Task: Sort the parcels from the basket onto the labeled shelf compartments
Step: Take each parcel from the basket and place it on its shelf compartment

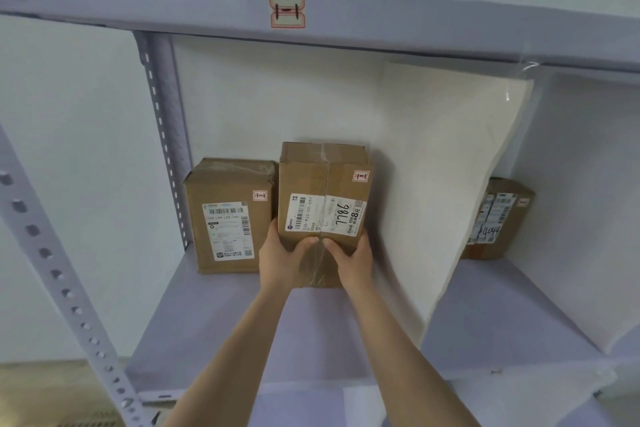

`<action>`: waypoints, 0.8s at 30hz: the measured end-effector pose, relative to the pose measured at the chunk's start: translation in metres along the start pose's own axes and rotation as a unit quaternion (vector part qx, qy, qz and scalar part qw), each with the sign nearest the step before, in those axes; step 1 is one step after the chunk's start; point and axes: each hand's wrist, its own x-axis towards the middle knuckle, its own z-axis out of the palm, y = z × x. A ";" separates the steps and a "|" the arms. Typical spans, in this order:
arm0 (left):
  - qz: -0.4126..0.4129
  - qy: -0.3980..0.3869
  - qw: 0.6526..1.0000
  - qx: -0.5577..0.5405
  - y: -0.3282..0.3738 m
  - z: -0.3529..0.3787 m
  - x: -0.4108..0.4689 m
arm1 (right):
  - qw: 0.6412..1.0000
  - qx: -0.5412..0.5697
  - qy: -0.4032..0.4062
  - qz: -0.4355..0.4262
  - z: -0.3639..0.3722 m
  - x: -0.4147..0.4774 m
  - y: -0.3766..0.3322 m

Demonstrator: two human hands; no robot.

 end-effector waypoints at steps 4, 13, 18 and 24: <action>-0.023 0.002 1.000 0.003 -0.002 0.009 0.012 | 1.000 -0.001 -0.001 0.005 0.005 0.014 0.003; -0.055 0.003 0.998 -0.010 -0.001 0.021 0.035 | 1.000 -0.014 -0.010 0.020 0.014 0.036 0.000; -0.059 0.034 0.998 -0.003 -0.002 0.031 0.044 | 1.000 -0.018 0.011 0.022 0.024 0.050 0.005; -0.057 0.074 0.996 0.014 -0.010 0.041 0.052 | 0.998 -0.040 0.040 0.018 0.029 0.052 0.007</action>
